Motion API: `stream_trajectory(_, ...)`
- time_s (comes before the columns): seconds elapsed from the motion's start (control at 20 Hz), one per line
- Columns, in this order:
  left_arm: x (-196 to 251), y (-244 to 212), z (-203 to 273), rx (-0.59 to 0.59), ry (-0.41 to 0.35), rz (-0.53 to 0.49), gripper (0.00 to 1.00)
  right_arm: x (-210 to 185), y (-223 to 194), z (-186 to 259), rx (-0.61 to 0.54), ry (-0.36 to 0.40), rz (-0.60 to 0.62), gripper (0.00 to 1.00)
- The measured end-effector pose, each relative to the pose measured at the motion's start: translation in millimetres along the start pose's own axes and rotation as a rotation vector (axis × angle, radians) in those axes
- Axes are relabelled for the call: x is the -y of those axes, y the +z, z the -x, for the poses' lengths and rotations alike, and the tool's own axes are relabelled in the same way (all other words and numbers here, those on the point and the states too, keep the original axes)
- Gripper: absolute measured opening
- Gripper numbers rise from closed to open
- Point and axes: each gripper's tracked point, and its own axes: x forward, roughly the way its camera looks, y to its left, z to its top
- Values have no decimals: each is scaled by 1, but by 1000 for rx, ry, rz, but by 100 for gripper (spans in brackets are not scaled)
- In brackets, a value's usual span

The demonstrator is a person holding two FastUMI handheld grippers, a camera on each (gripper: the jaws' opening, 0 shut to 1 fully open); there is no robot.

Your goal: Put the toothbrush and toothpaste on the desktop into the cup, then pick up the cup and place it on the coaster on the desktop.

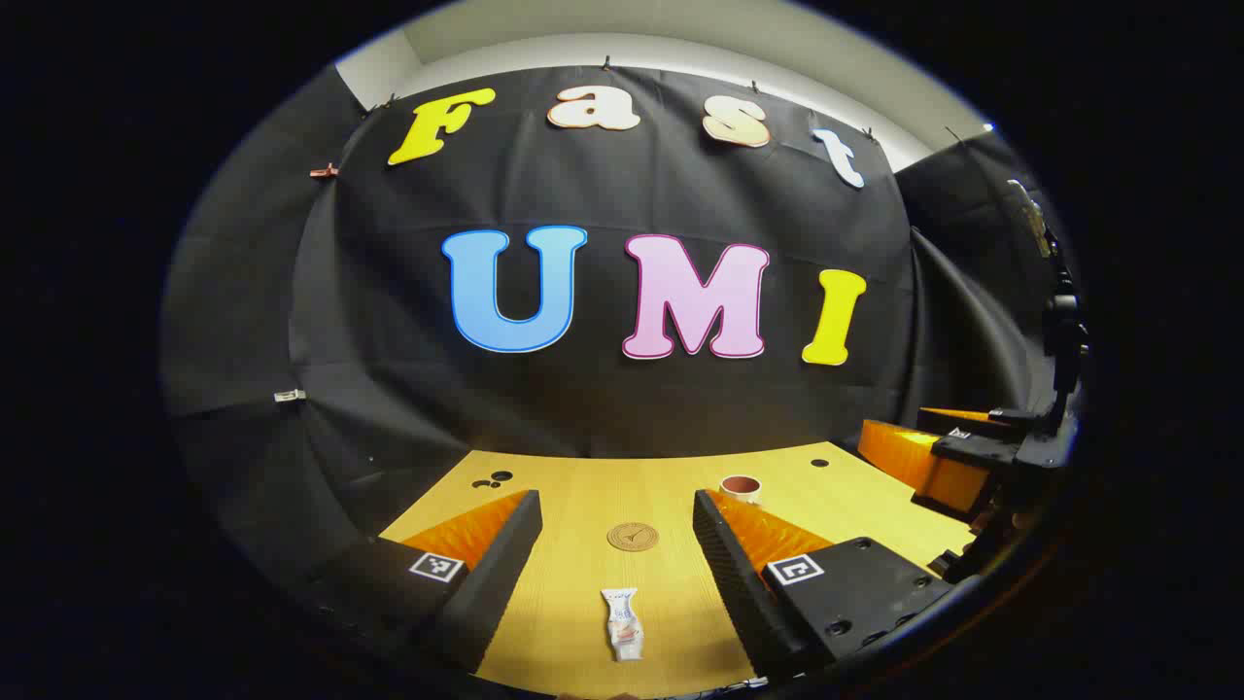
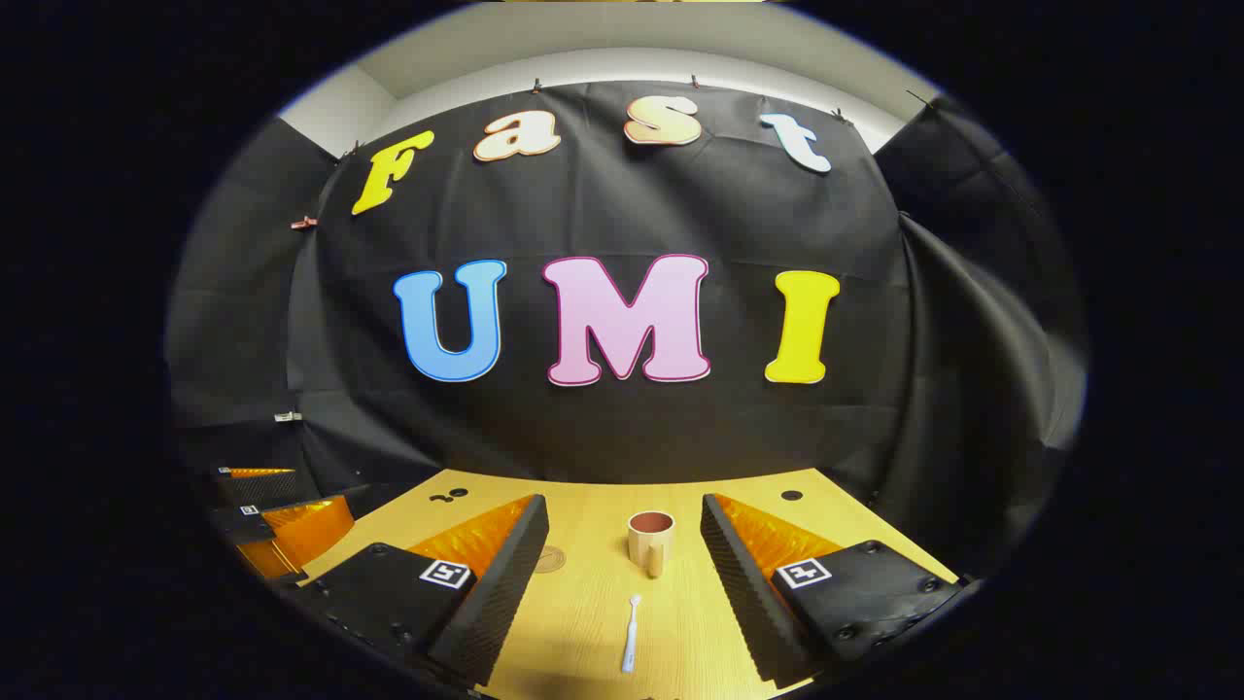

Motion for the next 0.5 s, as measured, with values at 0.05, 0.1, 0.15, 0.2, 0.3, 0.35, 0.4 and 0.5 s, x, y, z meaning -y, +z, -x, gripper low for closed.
stream_trajectory(0.05, 1, 0, -3, -2, -4, -6, 98, 3, -3, -2, -6, -9, 2, 97)
stream_trajectory(0.1, 3, -2, -7, -6, -13, -10, 98, 3, -6, -3, -17, -11, -1, 97)
stream_trajectory(0.15, 5, -3, -10, -6, -18, -14, 98, 3, -9, -5, -28, -10, -8, 97)
stream_trajectory(0.2, 5, -3, -12, -3, -14, -20, 98, 3, -11, -6, -35, -8, -12, 98)
stream_trajectory(0.3, 3, -3, -16, -4, -15, -15, 98, 3, -15, -8, -45, -6, -17, 97)
stream_trajectory(0.35, 3, -4, -18, -10, -15, -5, 98, 2, -15, -9, -47, -3, -18, 97)
stream_trajectory(0.4, 2, -8, -19, -19, -15, 3, 98, 1, -15, -10, -50, -4, -17, 97)
stream_trajectory(0.5, -1, -15, -21, -38, -6, 12, 98, 1, -19, -14, -61, -5, -15, 97)
